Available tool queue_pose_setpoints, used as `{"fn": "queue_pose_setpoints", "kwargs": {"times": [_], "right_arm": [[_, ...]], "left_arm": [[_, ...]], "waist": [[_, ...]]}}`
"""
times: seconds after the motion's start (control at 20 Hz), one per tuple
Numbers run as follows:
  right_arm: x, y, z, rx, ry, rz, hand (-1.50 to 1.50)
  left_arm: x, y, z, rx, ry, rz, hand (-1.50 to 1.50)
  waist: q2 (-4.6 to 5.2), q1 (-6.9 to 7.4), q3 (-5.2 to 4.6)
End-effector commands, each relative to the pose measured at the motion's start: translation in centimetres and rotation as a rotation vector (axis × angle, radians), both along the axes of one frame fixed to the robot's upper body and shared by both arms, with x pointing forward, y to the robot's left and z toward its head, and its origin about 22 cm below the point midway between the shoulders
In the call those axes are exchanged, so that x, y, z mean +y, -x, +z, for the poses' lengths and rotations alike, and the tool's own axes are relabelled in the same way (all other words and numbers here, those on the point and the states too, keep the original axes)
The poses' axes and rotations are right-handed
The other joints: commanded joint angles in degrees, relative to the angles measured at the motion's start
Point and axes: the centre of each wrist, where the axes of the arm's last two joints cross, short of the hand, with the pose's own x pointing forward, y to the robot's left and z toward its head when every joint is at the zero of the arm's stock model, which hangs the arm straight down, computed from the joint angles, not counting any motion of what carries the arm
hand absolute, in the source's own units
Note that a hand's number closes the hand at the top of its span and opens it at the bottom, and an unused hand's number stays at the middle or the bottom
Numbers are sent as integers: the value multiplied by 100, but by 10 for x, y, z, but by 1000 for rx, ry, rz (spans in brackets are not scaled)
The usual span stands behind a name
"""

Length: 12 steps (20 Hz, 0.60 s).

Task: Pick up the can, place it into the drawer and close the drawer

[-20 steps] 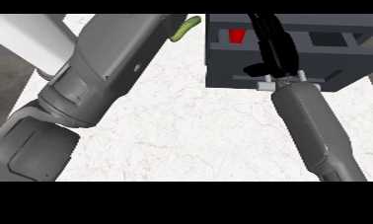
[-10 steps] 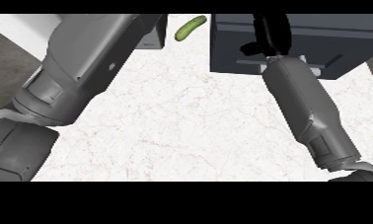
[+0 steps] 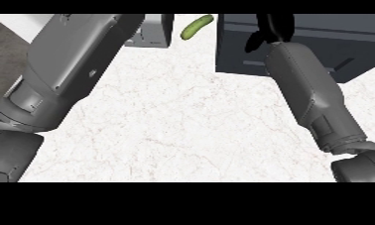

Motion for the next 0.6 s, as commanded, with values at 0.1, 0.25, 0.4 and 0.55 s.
{"fn": "queue_pose_setpoints", "kwargs": {"times": [0.1, 0.25, 0.4, 0.55], "right_arm": [[8, -11, 30, -89, -58, 12, -150], [23, -10, 29, -80, -155, 65, -150], [17, -16, 56, -109, -181, 108, -150], [18, -16, 49, -101, -209, 98, -150]], "left_arm": [[5, 9, -2, 2, -9, 4, -150], [23, 10, -12, -2, 3, 6, -150], [32, 11, -9, -2, 9, -4, -150], [31, 17, -17, -3, 13, -27, -150]], "waist": [[-46, 81, -11], [-54, 84, -11], [-24, 78, -9], [1, 129, -10]]}}
